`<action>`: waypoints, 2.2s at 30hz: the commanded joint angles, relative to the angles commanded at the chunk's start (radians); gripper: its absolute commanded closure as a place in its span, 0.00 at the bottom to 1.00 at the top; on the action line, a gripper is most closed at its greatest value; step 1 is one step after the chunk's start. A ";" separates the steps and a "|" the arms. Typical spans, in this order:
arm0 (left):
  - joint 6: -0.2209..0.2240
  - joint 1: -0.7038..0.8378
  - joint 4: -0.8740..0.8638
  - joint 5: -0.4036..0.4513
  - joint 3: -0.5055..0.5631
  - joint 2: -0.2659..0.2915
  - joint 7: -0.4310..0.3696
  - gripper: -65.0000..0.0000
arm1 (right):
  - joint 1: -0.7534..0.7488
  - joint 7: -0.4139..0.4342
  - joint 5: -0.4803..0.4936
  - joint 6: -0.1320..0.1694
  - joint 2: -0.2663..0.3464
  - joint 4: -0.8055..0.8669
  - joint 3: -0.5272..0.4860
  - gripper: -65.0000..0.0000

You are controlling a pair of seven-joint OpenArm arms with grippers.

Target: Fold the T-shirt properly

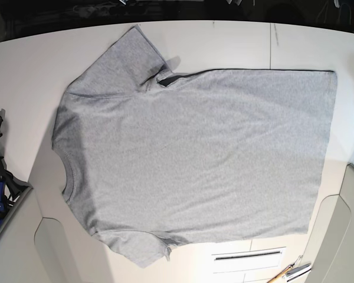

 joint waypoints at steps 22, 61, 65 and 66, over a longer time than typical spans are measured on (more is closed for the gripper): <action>-0.188 0.501 0.782 -0.241 -0.384 -0.048 0.178 0.56 | -0.493 -0.238 0.094 -0.061 0.348 1.041 0.172 0.59; -0.188 0.301 0.947 -0.669 -0.809 -0.283 0.338 0.28 | -0.232 -0.406 0.673 0.181 0.010 0.914 0.756 0.47; -0.188 0.197 0.811 -0.669 -0.807 -0.327 0.337 0.28 | -0.232 -0.406 0.673 0.187 -0.041 0.914 0.756 0.47; -0.188 0.176 0.779 -0.670 -0.805 -0.336 0.337 0.28 | -0.232 -0.406 0.674 0.187 -0.052 0.913 0.756 0.47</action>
